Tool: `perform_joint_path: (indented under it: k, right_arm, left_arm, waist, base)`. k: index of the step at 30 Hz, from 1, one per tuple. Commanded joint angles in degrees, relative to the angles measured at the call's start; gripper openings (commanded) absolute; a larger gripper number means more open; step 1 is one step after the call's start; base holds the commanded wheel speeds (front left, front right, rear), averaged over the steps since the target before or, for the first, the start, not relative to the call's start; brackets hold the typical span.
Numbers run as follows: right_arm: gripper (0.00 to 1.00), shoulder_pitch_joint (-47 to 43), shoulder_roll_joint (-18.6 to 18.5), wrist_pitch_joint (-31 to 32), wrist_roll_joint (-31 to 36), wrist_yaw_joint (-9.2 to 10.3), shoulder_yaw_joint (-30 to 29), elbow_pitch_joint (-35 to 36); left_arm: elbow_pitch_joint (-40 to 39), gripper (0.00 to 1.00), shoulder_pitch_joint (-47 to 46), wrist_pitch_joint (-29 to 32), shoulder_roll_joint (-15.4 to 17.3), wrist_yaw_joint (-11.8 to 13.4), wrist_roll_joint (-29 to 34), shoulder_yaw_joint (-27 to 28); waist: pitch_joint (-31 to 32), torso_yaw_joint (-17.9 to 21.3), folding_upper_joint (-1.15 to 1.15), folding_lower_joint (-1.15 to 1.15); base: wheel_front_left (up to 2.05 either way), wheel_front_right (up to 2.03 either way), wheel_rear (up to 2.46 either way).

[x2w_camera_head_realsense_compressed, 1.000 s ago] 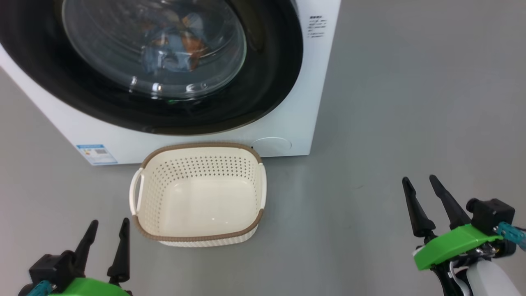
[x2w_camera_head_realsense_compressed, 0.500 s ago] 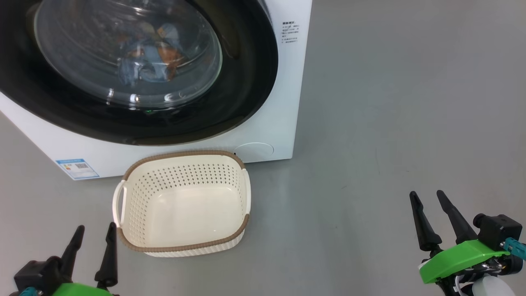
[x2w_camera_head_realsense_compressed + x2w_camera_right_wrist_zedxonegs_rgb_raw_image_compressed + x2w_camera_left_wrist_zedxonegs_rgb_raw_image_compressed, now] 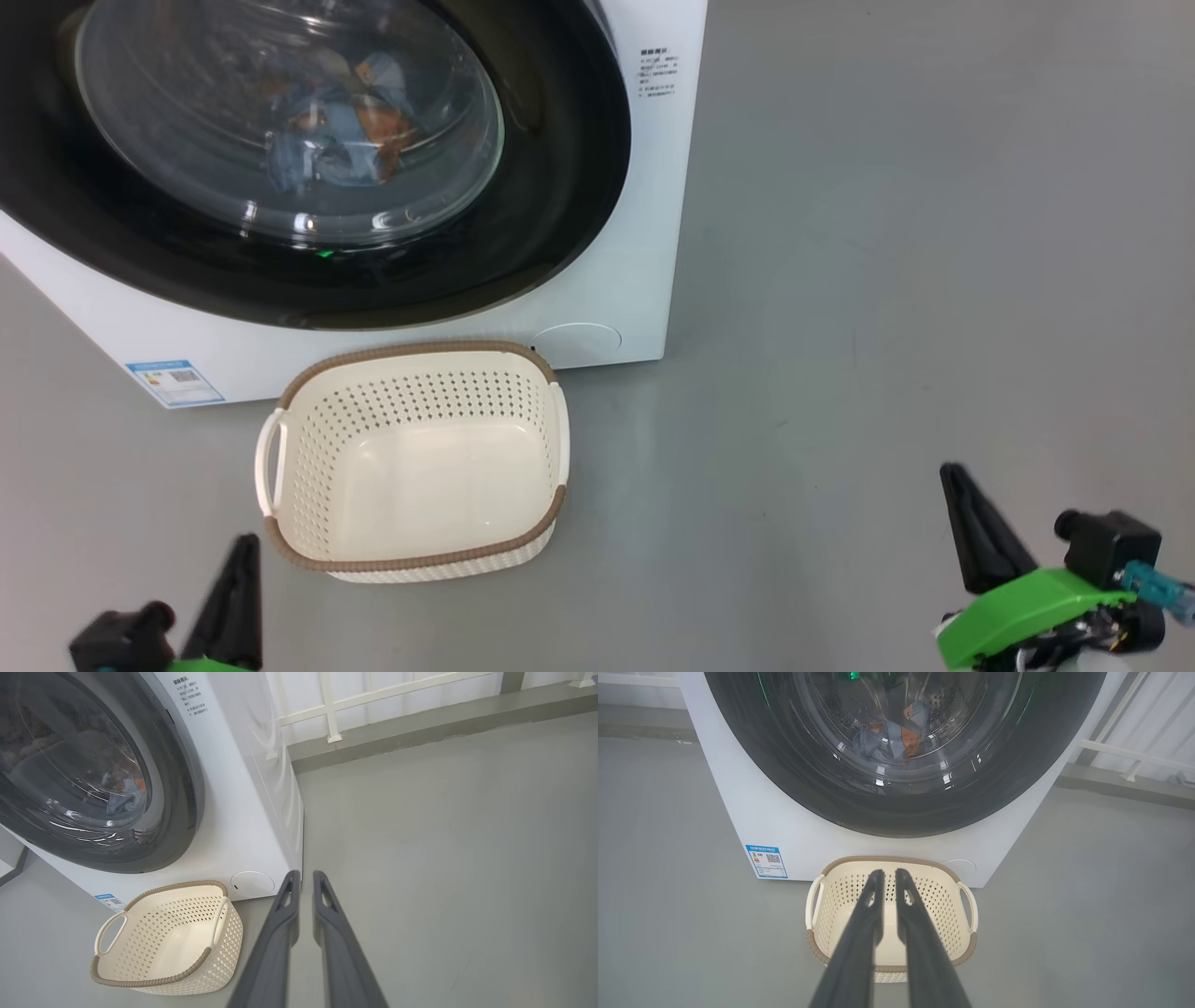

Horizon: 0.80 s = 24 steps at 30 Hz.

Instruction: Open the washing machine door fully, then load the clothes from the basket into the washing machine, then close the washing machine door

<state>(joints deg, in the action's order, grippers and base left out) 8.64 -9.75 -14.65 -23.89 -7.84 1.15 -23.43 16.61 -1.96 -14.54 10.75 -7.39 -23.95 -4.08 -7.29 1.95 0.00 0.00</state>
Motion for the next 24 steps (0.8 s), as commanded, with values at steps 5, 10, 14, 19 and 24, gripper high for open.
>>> perform_joint_path:
  k: [5,10,14,19,24]
  right_arm:
    - [0.00,0.0,0.0,1.0,-3.3,0.02,-0.4,1.2]
    - [0.00,-0.1,0.3,1.8,-6.1,0.03,-0.7,1.5]
    - [0.00,-0.1,0.5,2.5,-8.2,0.04,-0.9,1.7]
    - [0.00,-0.2,0.8,3.3,-11.0,0.06,-1.3,2.0]
    - [0.00,-0.3,1.0,4.0,-13.1,0.07,-1.5,2.3]
  left_arm:
    - [-0.9,0.00,-0.1,0.9,0.2,0.0,-3.4,0.6]
    - [-0.9,0.00,-0.3,1.7,0.0,0.0,-6.2,0.9]
    - [-0.8,0.00,-0.5,2.3,-0.3,0.0,-8.5,1.2]
    - [-0.8,0.00,-0.8,3.1,-0.5,0.0,-11.2,1.5]
    - [-0.8,0.00,-0.9,3.7,-0.8,0.0,-13.5,1.8]
  waist:
    - [0.4,-0.1,0.00,0.12]
    - [0.7,-0.2,0.00,0.01]
    - [0.9,-0.2,0.00,0.00]
    - [1.1,-0.3,0.00,0.00]
    - [1.4,-0.4,0.00,0.00]
  base:
    - [0.00,0.00,0.00]
    - [0.00,0.00,0.00]
    - [0.00,0.00,0.00]
    - [0.00,0.00,0.00]
    - [0.00,0.00,0.00]
